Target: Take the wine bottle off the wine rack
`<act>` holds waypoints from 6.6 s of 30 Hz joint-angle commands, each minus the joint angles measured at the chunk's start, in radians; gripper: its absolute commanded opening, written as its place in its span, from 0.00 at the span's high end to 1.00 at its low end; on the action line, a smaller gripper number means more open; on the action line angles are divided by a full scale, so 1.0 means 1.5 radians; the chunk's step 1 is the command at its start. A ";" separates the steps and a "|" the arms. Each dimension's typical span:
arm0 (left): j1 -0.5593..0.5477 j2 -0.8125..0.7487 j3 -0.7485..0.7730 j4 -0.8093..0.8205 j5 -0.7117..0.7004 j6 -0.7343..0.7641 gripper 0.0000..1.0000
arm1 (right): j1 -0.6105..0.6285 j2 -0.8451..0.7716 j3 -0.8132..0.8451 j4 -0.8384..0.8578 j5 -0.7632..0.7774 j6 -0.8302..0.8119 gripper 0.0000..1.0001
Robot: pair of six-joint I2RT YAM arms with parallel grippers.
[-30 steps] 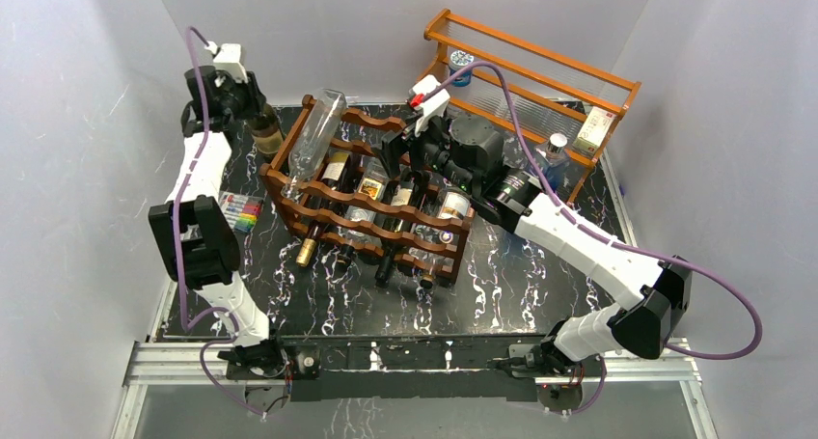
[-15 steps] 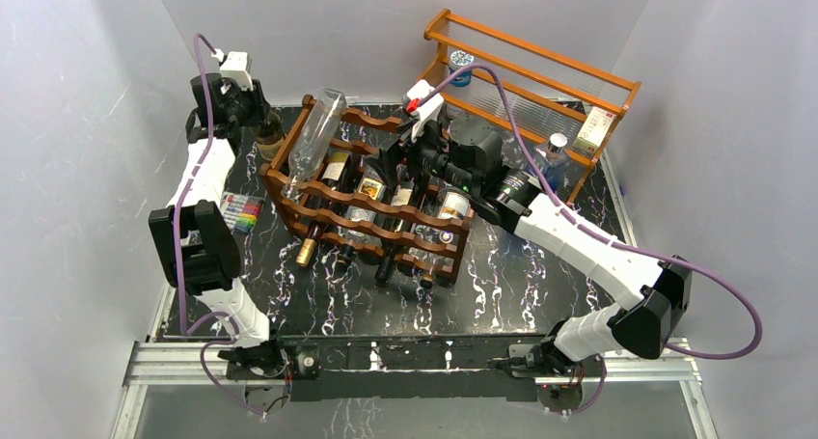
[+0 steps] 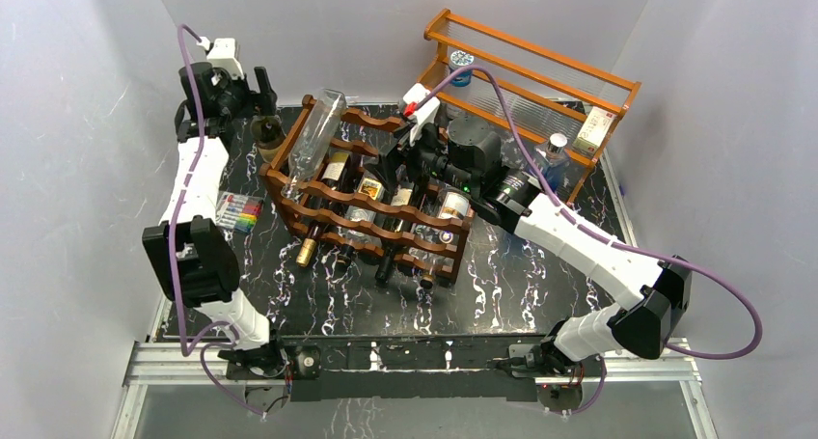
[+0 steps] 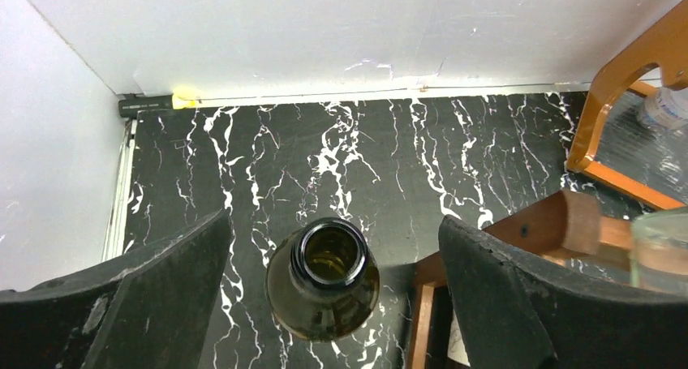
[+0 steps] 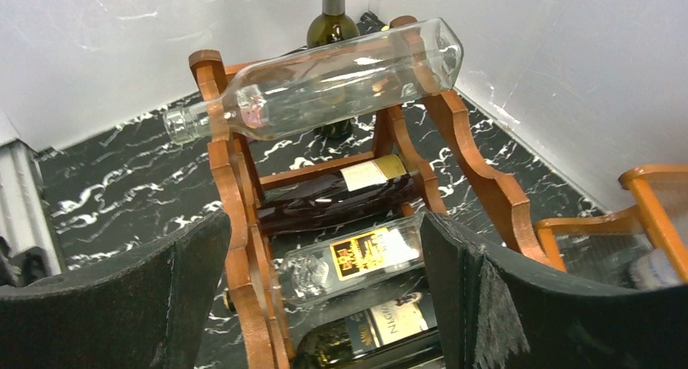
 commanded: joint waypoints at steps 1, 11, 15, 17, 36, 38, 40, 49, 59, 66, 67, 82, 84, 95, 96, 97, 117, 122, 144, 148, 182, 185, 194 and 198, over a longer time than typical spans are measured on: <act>0.003 -0.088 0.044 -0.098 -0.009 -0.052 0.02 | 0.000 -0.013 0.000 0.032 -0.018 -0.083 0.02; 0.003 -0.317 -0.043 -0.237 -0.041 -0.193 0.02 | 0.001 0.046 0.031 0.021 -0.100 -0.516 0.02; 0.003 -0.417 -0.124 -0.233 0.025 -0.265 0.02 | 0.000 0.090 0.076 0.009 -0.115 -0.656 0.02; 0.003 -0.458 -0.161 -0.235 0.051 -0.273 0.02 | 0.001 0.117 0.112 -0.015 -0.114 -0.717 0.02; -0.141 -0.301 0.007 -0.378 0.062 -0.134 0.02 | -0.043 0.223 0.201 -0.005 -0.171 -0.679 0.02; -0.172 -0.271 0.034 -0.403 0.002 -0.116 0.02 | -0.059 0.192 0.181 0.022 -0.185 -0.594 0.02; -0.192 -0.248 0.049 -0.415 -0.030 -0.096 0.02 | -0.068 0.156 0.141 0.062 -0.176 -0.525 0.02; -0.254 -0.177 0.074 -0.459 -0.123 0.006 0.02 | -0.080 -0.007 -0.034 0.152 -0.169 -0.453 0.02; -0.293 -0.129 0.081 -0.463 -0.197 0.061 0.23 | -0.081 -0.063 -0.101 0.173 -0.190 -0.427 0.02; -0.294 -0.125 0.085 -0.460 -0.209 0.062 0.37 | -0.081 -0.103 -0.138 0.198 -0.198 -0.396 0.02; -0.294 -0.125 0.090 -0.460 -0.212 0.060 0.41 | -0.081 -0.107 -0.142 0.199 -0.199 -0.392 0.02; -0.295 -0.135 0.227 -0.509 -0.149 -0.096 1.00 | -0.080 -0.136 -0.168 0.186 -0.213 -0.434 0.02; -0.295 -0.136 0.245 -0.522 -0.140 -0.139 1.00 | -0.080 -0.132 -0.168 0.194 -0.216 -0.442 0.02; -0.295 -0.170 0.204 -0.494 0.153 -0.390 1.00 | -0.078 -0.063 -0.126 0.181 -0.301 -0.659 0.02; -0.294 -0.179 0.190 -0.487 0.178 -0.389 1.00 | -0.078 -0.058 -0.112 0.143 -0.321 -0.702 0.02; -0.295 -0.186 0.182 -0.492 0.184 -0.381 1.00 | -0.078 -0.051 -0.094 0.115 -0.329 -0.734 0.02; -0.332 -0.266 0.126 -0.524 0.206 -0.236 1.00 | -0.075 0.145 0.206 -0.142 -0.393 -0.812 0.04; -0.336 -0.268 0.122 -0.536 0.197 -0.226 1.00 | -0.062 0.174 0.244 -0.182 -0.391 -0.806 0.12; -0.343 -0.251 0.156 -0.577 0.186 -0.228 0.71 | -0.019 0.163 0.220 -0.164 -0.288 -0.874 0.92; -0.343 -0.255 0.181 -0.559 0.200 -0.243 0.22 | -0.018 0.108 0.107 0.002 -0.266 -0.827 1.00; -0.343 -0.447 0.005 -0.109 -0.042 -0.392 0.15 | -0.020 0.128 0.142 0.239 -0.145 -0.149 1.00; -0.343 -0.437 -0.010 -0.053 -0.011 -0.373 0.12 | -0.019 0.133 0.149 0.239 -0.165 -0.122 1.00; -0.343 -0.445 -0.044 0.019 -0.037 -0.313 0.32 | -0.014 0.141 0.147 0.254 -0.195 -0.067 1.00; -0.342 -0.440 -0.048 0.020 -0.033 -0.303 0.34 | -0.011 0.149 0.154 0.255 -0.206 -0.056 1.00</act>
